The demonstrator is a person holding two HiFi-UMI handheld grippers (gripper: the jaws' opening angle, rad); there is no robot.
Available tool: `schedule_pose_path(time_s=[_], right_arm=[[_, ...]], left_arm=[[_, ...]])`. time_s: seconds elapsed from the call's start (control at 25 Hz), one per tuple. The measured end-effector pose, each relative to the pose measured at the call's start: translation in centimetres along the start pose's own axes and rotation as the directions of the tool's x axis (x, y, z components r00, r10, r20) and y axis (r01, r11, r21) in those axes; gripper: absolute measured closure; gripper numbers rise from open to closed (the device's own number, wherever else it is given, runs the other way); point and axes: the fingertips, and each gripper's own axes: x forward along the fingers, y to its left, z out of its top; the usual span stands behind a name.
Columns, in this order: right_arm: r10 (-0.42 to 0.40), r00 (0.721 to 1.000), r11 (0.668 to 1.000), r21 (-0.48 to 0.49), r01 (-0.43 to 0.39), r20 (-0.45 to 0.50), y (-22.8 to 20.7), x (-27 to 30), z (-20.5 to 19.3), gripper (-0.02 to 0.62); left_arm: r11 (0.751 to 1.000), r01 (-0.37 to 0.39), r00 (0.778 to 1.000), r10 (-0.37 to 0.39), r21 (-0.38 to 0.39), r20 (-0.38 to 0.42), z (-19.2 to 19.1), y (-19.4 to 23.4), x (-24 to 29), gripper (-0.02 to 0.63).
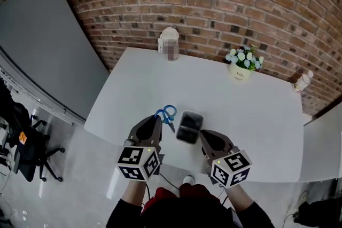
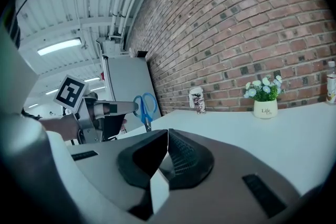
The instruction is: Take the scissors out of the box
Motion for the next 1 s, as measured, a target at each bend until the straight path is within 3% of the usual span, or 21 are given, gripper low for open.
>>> schedule_pose_path(time_s=[0.52,1.0], right_arm=[[0.107,0.994,0.992,-0.066,-0.107,-0.006,6.1,2.9,0.7,0.588],[0.211,0.976,0.972,-0.099,-0.215,-0.046,12.1,5.2,-0.3,0.588]], left_arm=[[0.994,-0.109,0.992,0.110,-0.014,0.055,1.5,5.4,-5.6,0.586],[0.967,-0.249,0.965,0.253,-0.059,0.071,0.9,10.7,-12.3,0.586]])
